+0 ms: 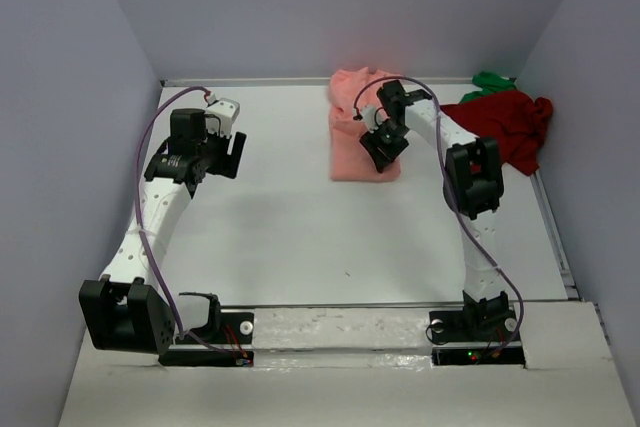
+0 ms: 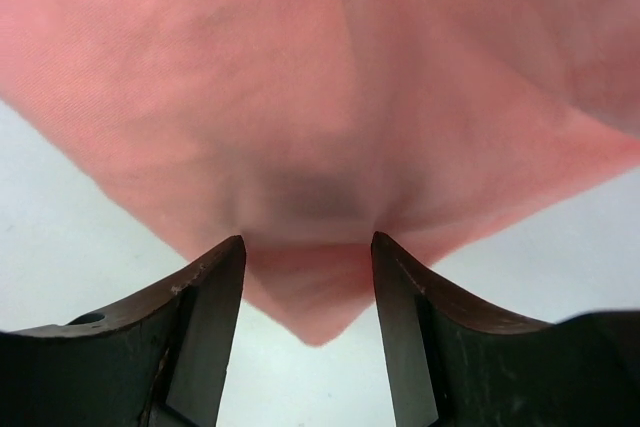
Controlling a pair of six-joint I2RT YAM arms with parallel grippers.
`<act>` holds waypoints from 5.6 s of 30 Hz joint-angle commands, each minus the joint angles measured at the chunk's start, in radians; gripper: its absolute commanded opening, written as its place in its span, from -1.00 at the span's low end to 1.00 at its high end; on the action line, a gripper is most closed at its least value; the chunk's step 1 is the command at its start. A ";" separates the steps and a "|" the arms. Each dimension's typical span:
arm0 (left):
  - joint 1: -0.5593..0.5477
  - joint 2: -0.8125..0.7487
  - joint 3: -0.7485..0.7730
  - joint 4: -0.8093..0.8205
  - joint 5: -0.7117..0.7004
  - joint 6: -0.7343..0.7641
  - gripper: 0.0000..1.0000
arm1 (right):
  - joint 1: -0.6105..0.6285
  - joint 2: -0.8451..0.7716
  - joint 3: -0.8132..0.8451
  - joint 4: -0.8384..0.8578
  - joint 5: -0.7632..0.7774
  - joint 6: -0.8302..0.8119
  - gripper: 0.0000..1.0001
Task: Fold and stack the t-shirts
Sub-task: Fold the tshirt
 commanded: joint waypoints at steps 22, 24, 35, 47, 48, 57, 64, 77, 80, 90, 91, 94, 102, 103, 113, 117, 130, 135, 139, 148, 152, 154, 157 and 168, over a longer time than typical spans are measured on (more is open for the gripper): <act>0.029 0.000 0.020 0.012 0.009 0.000 0.78 | 0.040 0.061 0.456 -0.029 -0.011 -0.079 0.26; 0.032 0.007 0.022 0.014 0.008 0.000 0.79 | 0.049 0.079 0.480 -0.020 -0.012 -0.087 0.27; 0.040 0.061 0.040 0.017 -0.002 -0.002 0.79 | 0.058 0.101 0.409 0.088 -0.021 -0.094 0.30; 0.057 0.033 -0.001 0.015 -0.006 -0.002 0.78 | 0.058 0.205 0.403 0.184 0.026 -0.074 0.32; 0.060 0.032 -0.004 0.015 -0.006 -0.002 0.79 | 0.058 0.211 0.406 0.190 0.029 -0.074 0.32; 0.095 0.004 -0.050 0.028 0.020 -0.005 0.79 | 0.058 0.245 0.388 0.239 0.060 -0.065 0.33; 0.113 -0.009 -0.049 0.028 0.040 -0.008 0.79 | 0.058 0.178 0.366 0.264 0.097 -0.073 0.36; 0.129 -0.060 -0.050 0.032 0.084 -0.012 0.79 | 0.058 -0.112 0.242 0.284 0.150 -0.101 0.47; 0.129 -0.078 -0.057 0.037 0.098 -0.012 0.79 | 0.058 -0.167 0.153 0.299 0.161 -0.097 0.48; 0.129 -0.135 -0.092 0.051 0.089 -0.002 0.84 | 0.058 -0.080 0.118 0.315 0.074 -0.027 0.67; 0.130 -0.137 -0.093 0.051 0.075 -0.002 0.85 | 0.058 -0.063 0.131 0.318 0.068 -0.022 0.72; 0.130 -0.135 -0.106 0.060 0.057 0.004 0.86 | 0.058 0.007 0.203 0.318 0.057 -0.009 0.75; 0.144 -0.111 -0.110 0.052 0.046 0.008 0.87 | 0.058 0.133 0.276 0.316 0.037 0.014 0.75; 0.150 -0.105 -0.106 0.049 0.046 0.008 0.88 | 0.058 0.138 0.271 0.318 0.028 0.021 0.75; 0.158 -0.031 -0.078 0.028 0.054 0.011 0.89 | 0.049 0.132 0.184 0.305 -0.041 0.050 0.76; 0.158 -0.019 -0.069 0.019 0.055 0.008 0.88 | 0.049 0.092 0.101 0.301 -0.086 0.054 0.78; 0.158 -0.088 -0.101 0.014 0.073 0.012 0.89 | 0.049 0.023 -0.013 0.255 -0.170 0.061 0.98; 0.160 -0.088 -0.101 0.014 0.090 0.009 0.89 | 0.049 0.021 -0.011 0.204 -0.202 0.045 0.99; 0.160 -0.095 -0.101 0.012 0.098 0.008 0.89 | 0.049 0.018 -0.013 0.128 -0.253 0.019 0.99; 0.163 -0.115 -0.116 0.019 0.115 0.008 0.90 | 0.098 0.023 -0.031 -0.003 -0.290 -0.048 0.99; 0.163 -0.126 -0.127 0.028 0.132 0.008 0.91 | 0.141 0.017 -0.072 -0.011 -0.304 -0.048 0.99; 0.163 -0.129 -0.129 0.028 0.135 0.008 0.91 | 0.156 0.014 -0.085 -0.015 -0.313 -0.048 0.99; 0.163 -0.141 -0.135 0.029 0.141 0.008 0.91 | 0.195 -0.003 -0.120 -0.015 -0.328 -0.048 0.99; 0.163 -0.171 -0.147 0.032 0.159 0.008 0.95 | 0.256 -0.063 -0.249 -0.030 -0.324 -0.055 0.99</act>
